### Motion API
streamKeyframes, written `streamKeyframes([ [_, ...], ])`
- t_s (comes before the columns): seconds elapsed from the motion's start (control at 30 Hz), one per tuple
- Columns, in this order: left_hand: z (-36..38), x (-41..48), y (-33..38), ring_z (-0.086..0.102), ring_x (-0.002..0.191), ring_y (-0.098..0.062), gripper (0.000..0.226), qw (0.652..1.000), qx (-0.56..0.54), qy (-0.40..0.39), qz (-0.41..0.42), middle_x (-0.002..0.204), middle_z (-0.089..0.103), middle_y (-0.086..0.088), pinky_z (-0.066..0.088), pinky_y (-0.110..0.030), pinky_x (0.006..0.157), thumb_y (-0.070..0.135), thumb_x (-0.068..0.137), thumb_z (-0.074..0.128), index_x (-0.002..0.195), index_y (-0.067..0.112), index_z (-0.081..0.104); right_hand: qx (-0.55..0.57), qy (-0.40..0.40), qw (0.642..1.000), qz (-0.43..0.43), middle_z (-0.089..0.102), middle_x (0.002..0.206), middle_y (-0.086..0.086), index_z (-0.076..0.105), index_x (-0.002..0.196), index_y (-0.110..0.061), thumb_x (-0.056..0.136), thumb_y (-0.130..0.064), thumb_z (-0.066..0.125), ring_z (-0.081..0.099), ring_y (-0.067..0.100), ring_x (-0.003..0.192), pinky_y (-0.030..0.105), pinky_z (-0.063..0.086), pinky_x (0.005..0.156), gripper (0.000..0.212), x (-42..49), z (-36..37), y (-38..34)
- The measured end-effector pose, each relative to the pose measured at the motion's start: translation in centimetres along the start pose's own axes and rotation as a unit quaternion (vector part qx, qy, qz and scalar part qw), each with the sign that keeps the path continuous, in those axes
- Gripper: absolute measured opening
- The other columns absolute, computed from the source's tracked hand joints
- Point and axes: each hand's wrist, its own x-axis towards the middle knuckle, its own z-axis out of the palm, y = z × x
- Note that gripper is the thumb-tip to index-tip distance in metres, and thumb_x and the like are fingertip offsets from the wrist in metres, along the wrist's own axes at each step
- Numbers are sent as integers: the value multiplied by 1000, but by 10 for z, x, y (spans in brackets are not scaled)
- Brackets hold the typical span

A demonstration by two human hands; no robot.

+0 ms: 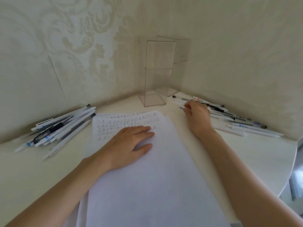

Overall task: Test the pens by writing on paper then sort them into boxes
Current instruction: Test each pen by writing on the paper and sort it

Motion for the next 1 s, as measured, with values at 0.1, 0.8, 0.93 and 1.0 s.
streamKeyframes([
  [0.1,0,0,0,16,131,7,75,1000,0,14,-1,147,26,22,-3,-2,98,67,74,14,136,35,40,72,68,992,-71,61,100,22,52,112,0,98,-8,38,52,40,94,40,32,78,21,-3,-4,-17],
  [0.8,-1,0,3,20,130,4,73,1000,7,6,-11,145,29,22,7,-9,102,67,74,14,135,37,41,156,129,963,-177,56,66,0,61,96,-4,76,-44,68,47,12,63,23,33,69,45,-21,-12,-55],
  [0.93,0,-1,3,21,131,2,72,1000,11,9,-8,145,31,20,8,-11,104,66,76,14,134,35,43,299,113,935,-152,64,79,7,63,98,-5,89,-13,47,49,11,67,16,40,65,20,-31,-24,-68],
  [1.0,1,-1,4,22,132,0,71,1000,9,10,-9,145,31,18,8,-12,104,65,77,14,134,34,43,388,44,914,-111,62,82,8,59,91,-9,91,-16,34,51,12,70,21,41,64,26,-37,-30,-73],
])
